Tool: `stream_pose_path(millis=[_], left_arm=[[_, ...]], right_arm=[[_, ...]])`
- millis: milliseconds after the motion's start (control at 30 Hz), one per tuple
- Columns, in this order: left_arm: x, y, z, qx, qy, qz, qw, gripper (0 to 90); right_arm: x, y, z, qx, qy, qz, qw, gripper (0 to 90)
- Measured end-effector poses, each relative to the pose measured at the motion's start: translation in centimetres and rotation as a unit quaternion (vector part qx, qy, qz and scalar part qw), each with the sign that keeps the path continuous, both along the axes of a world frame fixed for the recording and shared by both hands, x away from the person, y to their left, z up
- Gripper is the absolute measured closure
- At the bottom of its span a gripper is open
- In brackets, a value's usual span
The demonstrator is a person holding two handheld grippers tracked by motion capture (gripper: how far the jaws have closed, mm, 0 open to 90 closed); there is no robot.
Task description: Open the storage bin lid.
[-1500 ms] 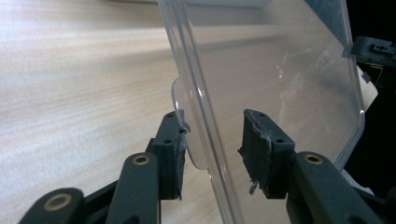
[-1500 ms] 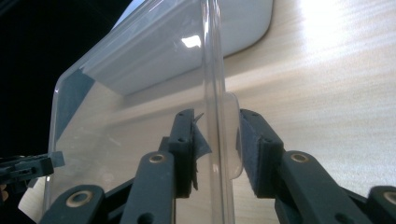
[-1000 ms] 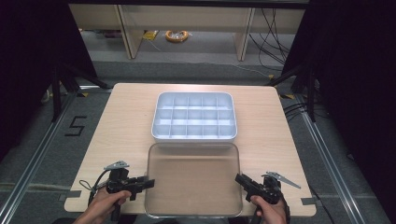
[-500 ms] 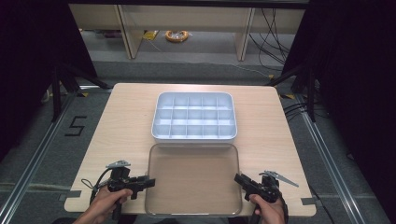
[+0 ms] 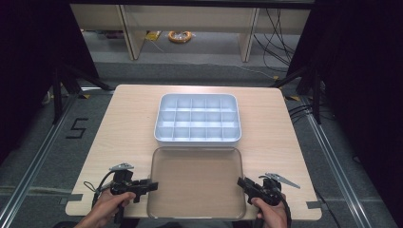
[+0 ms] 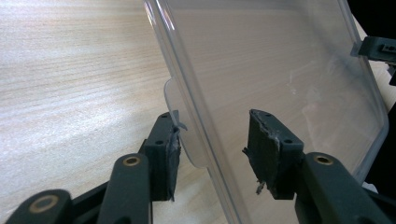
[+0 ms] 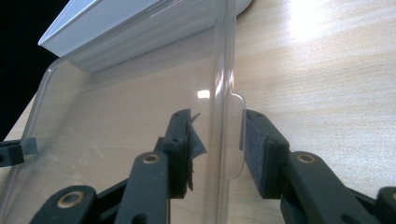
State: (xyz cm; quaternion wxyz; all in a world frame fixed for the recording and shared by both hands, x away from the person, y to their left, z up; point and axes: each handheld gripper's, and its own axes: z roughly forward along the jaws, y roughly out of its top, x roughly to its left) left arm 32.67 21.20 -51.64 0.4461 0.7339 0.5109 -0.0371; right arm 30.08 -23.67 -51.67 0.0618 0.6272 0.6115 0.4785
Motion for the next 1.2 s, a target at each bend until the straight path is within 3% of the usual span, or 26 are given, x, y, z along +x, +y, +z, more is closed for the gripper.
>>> stream_pose_path(millis=[33,67,100,200,267,367,433,467,667,733,767,800,867,933,967,1033,1067,1100,1133,1167,1200], left_arm=[[0.0,0.0,0.0,0.001,-0.001,0.001,1.0000,53.5],[0.0,0.0,0.0,0.004,0.000,-0.001,1.0000,53.3],[0.0,0.0,0.0,0.004,0.001,0.002,1.0000,53.2],[0.0,-0.1,-0.1,0.007,-0.001,0.002,1.0000,52.9],[0.0,-0.1,-0.1,0.009,-0.001,0.003,1.0000,52.7],[-0.1,-0.2,0.0,0.020,-0.004,0.000,0.9998,52.2],[-0.1,-0.2,0.0,0.019,-0.004,0.002,0.9998,52.1],[-0.1,-0.2,0.0,0.019,-0.005,0.002,0.9998,52.1],[-0.2,-0.3,0.1,0.037,-0.016,0.001,0.9992,51.6],[-0.2,-0.3,0.1,0.038,-0.016,0.001,0.9992,51.7],[-0.2,-0.4,0.1,0.040,-0.018,0.002,0.9990,51.7],[-0.3,-0.5,0.1,0.049,-0.025,0.002,0.9985,51.6],[-0.3,-0.5,0.2,0.061,-0.033,-0.002,0.9976,52.0],[-0.3,-0.4,0.2,0.060,-0.031,-0.001,0.9977,51.6],[-0.3,-0.3,0.2,0.066,-0.033,-0.003,0.9973,50.8],[-0.3,-0.2,0.2,0.068,-0.034,-0.004,0.9971,50.3],[-0.2,0.0,0.3,0.071,-0.037,-0.006,0.9968,50.0],[-0.2,0.0,0.4,0.069,-0.036,0.004,0.9970,49.0],[-0.2,0.1,0.4,0.069,-0.041,0.009,0.9967,48.6],[-0.2,0.1,0.4,0.069,-0.041,0.009,0.9967,48.2],[-0.2,0.5,0.7,0.075,-0.047,0.005,0.9960,48.1]], right_arm=[[0.0,0.0,0.0,-0.006,0.003,-0.002,1.0000,64.4],[0.0,0.0,0.0,0.001,-0.004,0.004,1.0000,64.3],[0.1,-0.1,-0.2,-0.012,-0.016,0.007,0.9998,64.3],[0.0,0.0,0.1,-0.010,0.006,0.002,0.9999,64.0],[0.1,0.0,0.0,-0.022,-0.008,0.008,0.9997,63.7],[0.0,0.0,0.1,-0.015,-0.002,0.010,0.9998,63.2],[0.1,0.1,-0.1,-0.030,-0.006,0.007,0.9995,62.9],[0.0,0.4,0.1,-0.014,0.007,-0.002,0.9999,62.8],[0.0,0.6,0.1,-0.024,0.010,-0.002,0.9996,61.4],[-0.1,0.6,0.2,-0.017,0.016,0.001,0.9997,60.9],[0.2,0.4,0.0,-0.048,0.002,0.006,0.9988,60.4],[0.3,0.4,-0.1,-0.052,-0.008,0.011,0.9985,59.4],[0.2,0.5,0.0,-0.048,-0.001,0.012,0.9988,58.1],[0.4,0.6,-0.1,-0.062,-0.004,0.011,0.9980,56.2],[0.2,0.8,0.1,-0.055,0.004,-0.007,0.9984,55.9],[0.4,0.3,0.4,-0.073,-0.020,0.001,0.9972,55.8],[0.4,0.2,0.6,-0.072,-0.021,0.000,0.9972,55.3],[0.2,0.5,0.8,-0.051,-0.003,-0.018,0.9985,55.0],[0.5,0.0,0.6,-0.065,-0.024,-0.006,0.9976,55.0],[0.4,-0.2,0.7,-0.074,-0.020,-0.011,0.9970,54.9],[0.4,-0.3,0.9,-0.066,-0.019,-0.025,0.9973,55.0]])
